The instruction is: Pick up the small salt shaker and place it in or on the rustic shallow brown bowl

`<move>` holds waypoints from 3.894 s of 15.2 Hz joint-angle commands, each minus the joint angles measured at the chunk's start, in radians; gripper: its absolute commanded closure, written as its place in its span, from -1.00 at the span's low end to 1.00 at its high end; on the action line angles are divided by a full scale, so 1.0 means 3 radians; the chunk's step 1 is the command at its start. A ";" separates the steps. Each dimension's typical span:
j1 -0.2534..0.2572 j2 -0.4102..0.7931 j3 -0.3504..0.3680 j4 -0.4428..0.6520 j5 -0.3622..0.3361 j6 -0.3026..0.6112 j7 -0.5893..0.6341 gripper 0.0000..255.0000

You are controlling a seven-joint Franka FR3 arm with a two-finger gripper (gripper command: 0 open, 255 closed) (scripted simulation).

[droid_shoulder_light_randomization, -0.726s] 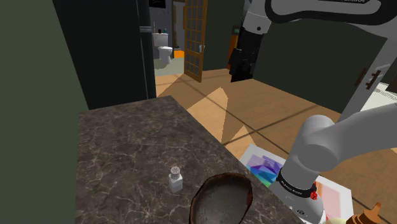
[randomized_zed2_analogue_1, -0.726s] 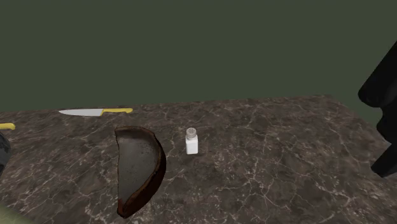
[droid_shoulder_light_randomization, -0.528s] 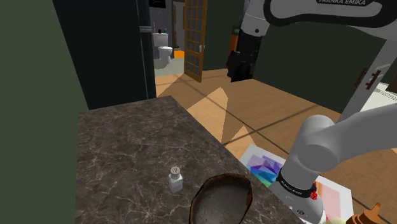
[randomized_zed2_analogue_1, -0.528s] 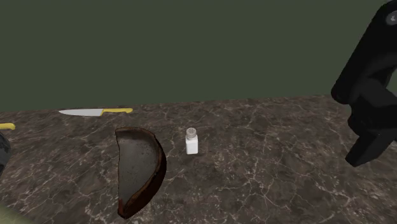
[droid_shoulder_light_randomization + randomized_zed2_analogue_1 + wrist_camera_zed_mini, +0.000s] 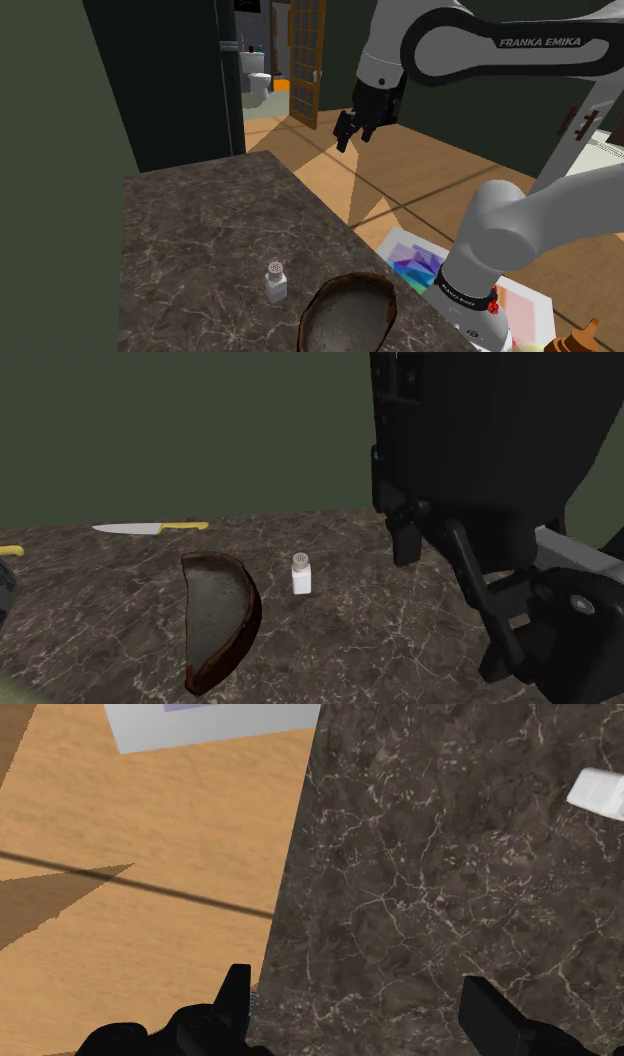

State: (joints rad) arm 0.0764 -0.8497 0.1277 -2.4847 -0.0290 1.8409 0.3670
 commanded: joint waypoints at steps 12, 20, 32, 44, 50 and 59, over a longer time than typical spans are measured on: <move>0.0232 0.0475 0.1128 -0.0324 0.0338 0.0781 0.1114 -1.00; 0.0051 0.1227 0.1976 -0.0106 0.0197 0.1270 0.1942 -1.00; -0.0535 0.2172 0.2815 0.0071 -0.0612 0.1787 0.2899 -1.00; -0.0554 0.2200 0.2828 0.0064 -0.0649 0.1809 0.2926 1.00; -0.0555 0.2202 0.2828 0.0065 -0.0650 0.1809 0.2927 1.00; -0.0347 0.1873 0.2593 0.0201 -0.0274 0.1479 0.2566 1.00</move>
State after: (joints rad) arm -0.0332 -0.2787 0.9130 -2.4322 -0.1208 2.2983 1.1476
